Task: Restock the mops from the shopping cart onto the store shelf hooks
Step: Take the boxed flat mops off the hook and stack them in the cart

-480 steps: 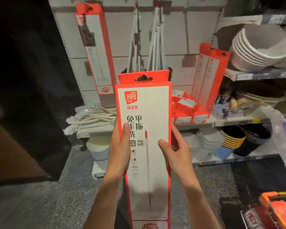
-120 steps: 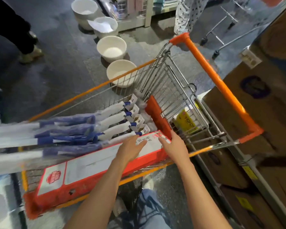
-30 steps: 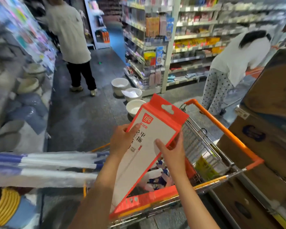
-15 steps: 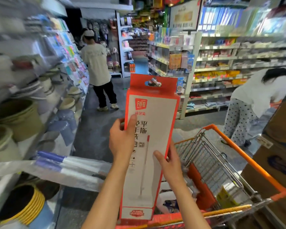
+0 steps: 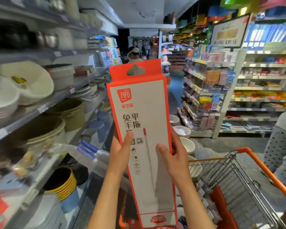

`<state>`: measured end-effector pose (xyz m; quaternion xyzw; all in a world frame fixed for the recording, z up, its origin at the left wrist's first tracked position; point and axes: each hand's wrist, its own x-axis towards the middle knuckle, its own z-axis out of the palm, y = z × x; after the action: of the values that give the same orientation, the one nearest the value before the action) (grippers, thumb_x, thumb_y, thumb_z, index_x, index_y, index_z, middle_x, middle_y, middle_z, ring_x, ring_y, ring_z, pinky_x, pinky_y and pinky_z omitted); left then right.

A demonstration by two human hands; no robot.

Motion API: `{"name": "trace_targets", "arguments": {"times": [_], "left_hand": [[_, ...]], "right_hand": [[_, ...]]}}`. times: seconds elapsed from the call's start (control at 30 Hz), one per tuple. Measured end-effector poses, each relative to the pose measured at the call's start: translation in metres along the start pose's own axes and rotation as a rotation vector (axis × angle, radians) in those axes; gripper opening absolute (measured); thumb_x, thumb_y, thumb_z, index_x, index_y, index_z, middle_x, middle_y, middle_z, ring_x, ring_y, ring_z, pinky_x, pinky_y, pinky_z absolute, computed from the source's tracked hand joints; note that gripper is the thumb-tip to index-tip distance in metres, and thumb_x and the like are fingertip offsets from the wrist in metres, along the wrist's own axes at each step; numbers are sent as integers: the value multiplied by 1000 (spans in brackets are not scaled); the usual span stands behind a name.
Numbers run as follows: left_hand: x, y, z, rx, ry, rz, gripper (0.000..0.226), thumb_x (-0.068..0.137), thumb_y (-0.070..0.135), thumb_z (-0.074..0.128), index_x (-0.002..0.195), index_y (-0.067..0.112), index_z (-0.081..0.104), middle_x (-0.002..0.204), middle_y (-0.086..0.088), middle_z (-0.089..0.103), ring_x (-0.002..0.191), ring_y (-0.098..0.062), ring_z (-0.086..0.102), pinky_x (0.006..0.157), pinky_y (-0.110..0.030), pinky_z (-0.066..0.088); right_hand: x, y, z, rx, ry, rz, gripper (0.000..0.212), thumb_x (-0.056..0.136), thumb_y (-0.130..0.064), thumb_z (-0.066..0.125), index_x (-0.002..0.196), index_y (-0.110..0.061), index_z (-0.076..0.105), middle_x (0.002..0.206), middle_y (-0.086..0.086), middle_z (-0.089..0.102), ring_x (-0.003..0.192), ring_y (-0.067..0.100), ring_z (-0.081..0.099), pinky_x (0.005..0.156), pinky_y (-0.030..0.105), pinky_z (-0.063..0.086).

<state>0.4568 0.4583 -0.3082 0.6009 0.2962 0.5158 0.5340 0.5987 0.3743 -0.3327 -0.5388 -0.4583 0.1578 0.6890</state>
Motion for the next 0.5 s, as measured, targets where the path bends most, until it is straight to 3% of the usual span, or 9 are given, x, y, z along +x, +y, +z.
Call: {"name": "trace_targets", "arguments": {"times": [0.07,0.17,0.33,0.4,0.5], "left_hand": [[-16,0,-7,-2,44,8,38,84,46,53,121,37,51,95,34,71,95,9,68,70,-9,52],[-47,0,-16,18,140,20,53,85,47,51,134,28,50,103,24,71,99,9,67,72,-7,51],[-98,20,-31,29,368,82,57,86,39,52,137,13,51,104,16,73,94,3,70,69,-11,53],[-118,34,-35,53,426,83,52,88,37,52,134,14,52,99,18,74,91,5,70,67,-9,52],[-152,48,-47,119,535,91,31,99,26,54,129,20,53,89,34,71,86,12,67,67,-6,49]], "right_hand": [[-3,-8,3,34,-56,-6,67,89,-19,68,151,-20,42,144,-6,57,129,5,55,99,20,50],[-16,-22,11,104,-143,2,66,93,-5,67,151,-21,42,138,-17,60,125,1,57,97,18,50],[-45,-40,24,173,-284,-6,68,90,-19,68,152,-23,40,143,-8,57,130,5,55,102,23,49],[-56,-48,29,215,-327,-5,67,91,-17,68,152,-21,40,143,-8,57,129,5,55,100,22,50],[-81,-58,40,283,-375,3,68,87,-17,68,150,-16,43,139,-11,60,126,4,58,94,17,50]]}}
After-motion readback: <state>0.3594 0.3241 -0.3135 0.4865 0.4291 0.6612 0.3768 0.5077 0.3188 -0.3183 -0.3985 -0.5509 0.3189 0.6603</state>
